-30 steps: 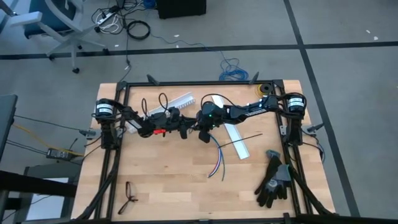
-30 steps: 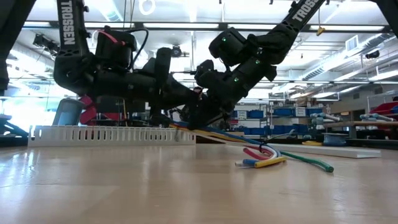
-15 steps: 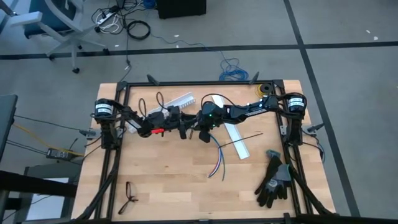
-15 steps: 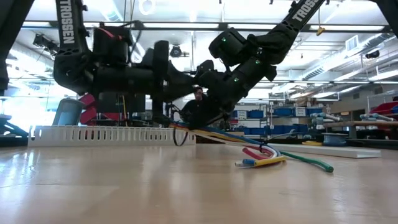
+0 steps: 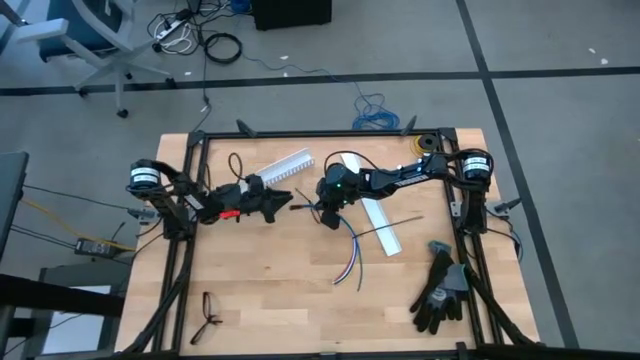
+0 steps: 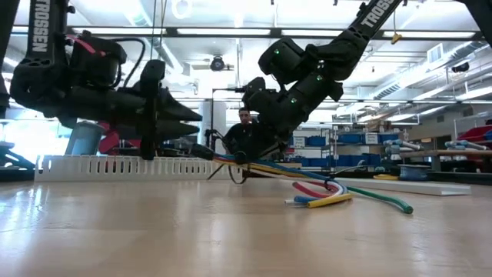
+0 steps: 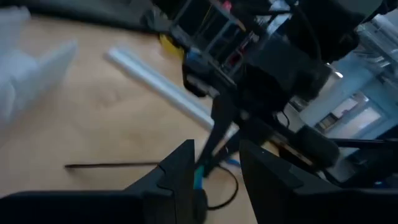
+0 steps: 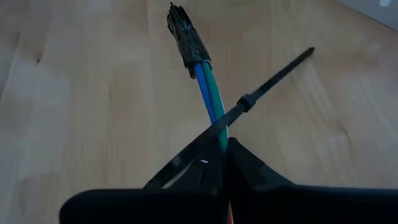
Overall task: Ziptie cables
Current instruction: Wrap the cable wires with the black zip tie
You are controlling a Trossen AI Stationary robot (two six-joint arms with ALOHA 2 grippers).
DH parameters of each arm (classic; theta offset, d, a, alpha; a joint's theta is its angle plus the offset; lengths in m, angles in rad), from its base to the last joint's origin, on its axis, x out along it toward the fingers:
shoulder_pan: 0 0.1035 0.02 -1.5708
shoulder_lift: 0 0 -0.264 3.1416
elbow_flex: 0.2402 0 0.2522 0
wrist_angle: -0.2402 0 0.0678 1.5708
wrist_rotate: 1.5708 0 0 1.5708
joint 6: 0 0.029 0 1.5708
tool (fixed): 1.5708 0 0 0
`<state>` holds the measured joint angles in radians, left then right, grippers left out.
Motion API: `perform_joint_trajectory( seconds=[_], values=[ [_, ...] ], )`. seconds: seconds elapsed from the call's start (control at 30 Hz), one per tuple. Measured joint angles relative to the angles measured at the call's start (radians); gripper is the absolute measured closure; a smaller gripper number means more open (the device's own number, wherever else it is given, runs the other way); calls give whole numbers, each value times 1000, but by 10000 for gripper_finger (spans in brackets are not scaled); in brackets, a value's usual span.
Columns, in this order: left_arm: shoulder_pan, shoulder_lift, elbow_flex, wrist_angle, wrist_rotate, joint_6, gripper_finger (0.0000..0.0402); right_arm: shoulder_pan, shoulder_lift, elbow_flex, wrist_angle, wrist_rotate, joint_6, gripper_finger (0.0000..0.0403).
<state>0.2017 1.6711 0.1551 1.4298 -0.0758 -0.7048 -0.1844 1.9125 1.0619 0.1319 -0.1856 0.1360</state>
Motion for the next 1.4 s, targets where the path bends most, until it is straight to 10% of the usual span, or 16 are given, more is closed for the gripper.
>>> perform_joint_trajectory(
  seconds=[1.4],
  values=[
    [-28, 1, 69, -286, 46, -59, 292, -4, 0, 0, 34, 13, 2, 403]
  ],
)
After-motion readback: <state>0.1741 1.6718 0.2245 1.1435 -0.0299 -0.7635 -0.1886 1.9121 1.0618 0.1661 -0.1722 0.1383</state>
